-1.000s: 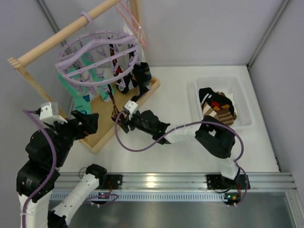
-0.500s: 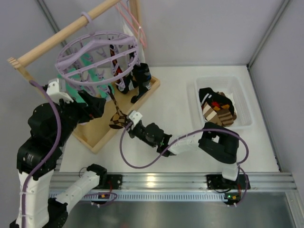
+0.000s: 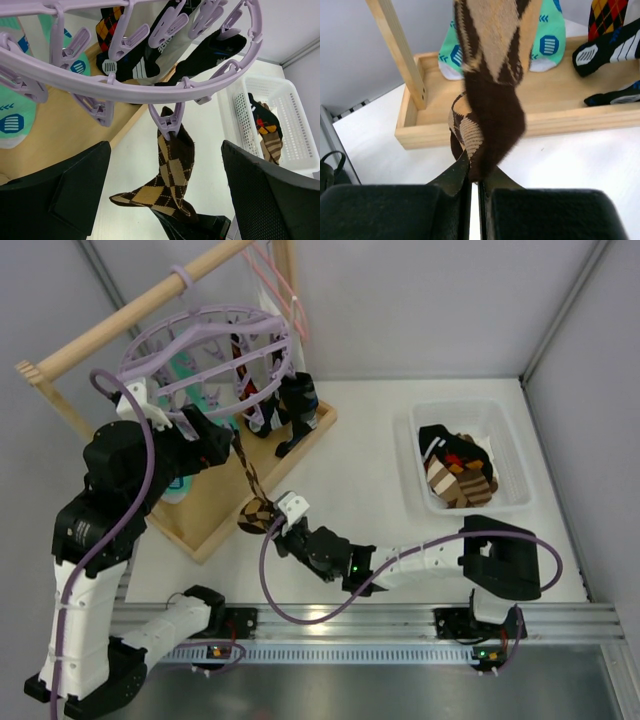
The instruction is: Remove the socks clipped to the hanger
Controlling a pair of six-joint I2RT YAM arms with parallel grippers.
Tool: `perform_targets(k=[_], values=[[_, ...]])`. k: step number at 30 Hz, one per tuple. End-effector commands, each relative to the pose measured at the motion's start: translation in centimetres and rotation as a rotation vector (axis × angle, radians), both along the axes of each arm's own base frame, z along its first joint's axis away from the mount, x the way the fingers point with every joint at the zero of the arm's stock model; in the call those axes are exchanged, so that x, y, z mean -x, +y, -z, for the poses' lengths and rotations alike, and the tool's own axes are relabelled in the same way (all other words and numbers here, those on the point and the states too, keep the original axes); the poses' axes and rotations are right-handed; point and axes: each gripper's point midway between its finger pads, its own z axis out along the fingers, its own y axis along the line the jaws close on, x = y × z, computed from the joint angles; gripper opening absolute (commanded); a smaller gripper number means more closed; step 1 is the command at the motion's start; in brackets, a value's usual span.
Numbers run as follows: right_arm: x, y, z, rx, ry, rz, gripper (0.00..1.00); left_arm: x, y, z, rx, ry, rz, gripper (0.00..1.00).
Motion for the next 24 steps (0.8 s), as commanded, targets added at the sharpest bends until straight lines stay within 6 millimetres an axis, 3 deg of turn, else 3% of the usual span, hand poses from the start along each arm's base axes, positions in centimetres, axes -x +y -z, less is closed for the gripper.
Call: perform_targets(k=[1,4,11,23,24], values=[[1.8,-0.3,-1.1,-0.033,0.058,-0.034,0.00,-0.4,-0.7,-0.5,-0.004,-0.030,0.043,0.95],[2.6,0.0,-1.1,-0.040,0.082,-0.058,0.00,-0.8,-1.8,-0.5,0.025,-0.056,0.084,0.92],[3.7,0.8,-1.3,-0.026,0.081,-0.076,0.00,-2.0,-1.5,1.5,0.026,-0.020,0.033,0.84],[3.9,1.8,-1.1,0.051,0.035,-0.018,0.00,-4.5,-1.2,2.7,-0.002,0.007,-0.040,0.80],[3.7,1.8,-0.3,0.083,0.034,-0.006,0.00,-4.7,-1.1,2.8,-0.011,0.009,-0.049,0.80]])
